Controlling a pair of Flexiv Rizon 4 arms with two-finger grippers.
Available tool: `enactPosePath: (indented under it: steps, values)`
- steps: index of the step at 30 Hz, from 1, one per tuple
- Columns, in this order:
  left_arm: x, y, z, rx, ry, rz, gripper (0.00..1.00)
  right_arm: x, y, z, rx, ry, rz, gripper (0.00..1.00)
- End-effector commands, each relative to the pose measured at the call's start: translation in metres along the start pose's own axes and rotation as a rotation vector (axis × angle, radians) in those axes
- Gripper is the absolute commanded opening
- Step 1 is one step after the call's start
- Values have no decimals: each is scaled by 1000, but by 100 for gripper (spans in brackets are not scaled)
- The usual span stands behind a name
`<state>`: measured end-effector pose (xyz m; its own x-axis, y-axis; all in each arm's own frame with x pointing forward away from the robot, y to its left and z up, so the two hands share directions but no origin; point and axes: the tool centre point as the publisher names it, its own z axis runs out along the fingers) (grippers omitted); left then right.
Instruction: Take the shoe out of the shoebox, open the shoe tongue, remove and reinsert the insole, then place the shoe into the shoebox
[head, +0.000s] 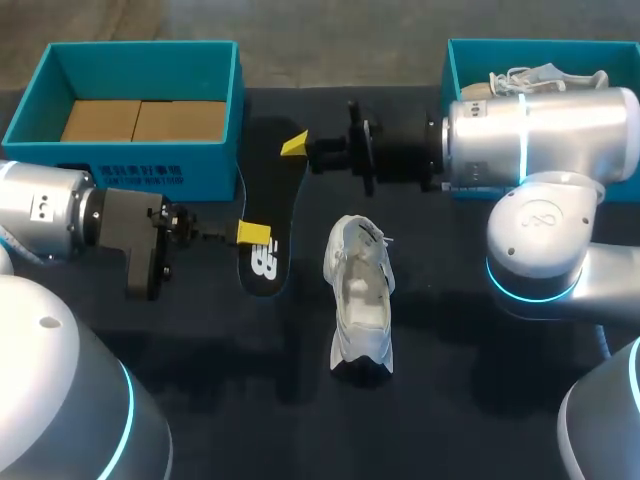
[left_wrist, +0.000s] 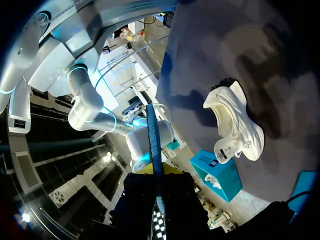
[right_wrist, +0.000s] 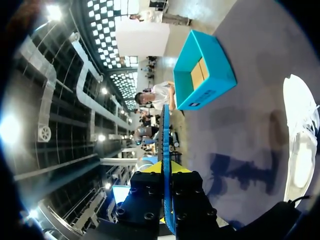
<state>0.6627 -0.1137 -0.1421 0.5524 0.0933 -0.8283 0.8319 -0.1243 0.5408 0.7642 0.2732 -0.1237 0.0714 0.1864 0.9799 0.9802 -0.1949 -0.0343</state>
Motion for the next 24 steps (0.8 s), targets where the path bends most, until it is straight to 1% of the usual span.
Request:
enactPosePath:
  steps: [1,6,7,8,9,10,16,20,24]
  values:
    - [1,0,1,-4,0,3,0,1,-1,3,-1,-1,2,0]
    - [-3,2,1,-5,-19,26,0,1,0,4,1,-1,2,0]
    - [-5,3,1,-11,-35,40,33,1,0,4,2,0,3,0]
    - [-6,4,1,-17,-36,44,53,1,0,5,2,0,3,0]
    - [-6,4,1,-17,-36,44,53,1,0,5,2,0,3,0]
    - [-8,6,0,-26,-44,48,100,0,1,5,3,0,4,0]
    - [-9,8,-2,-26,-54,41,100,-1,2,5,4,3,5,0]
    - [-8,8,-9,-37,-61,-2,100,-3,3,5,2,6,6,0]
    - [-5,8,-18,-43,-45,-32,100,-5,4,4,1,11,7,0]
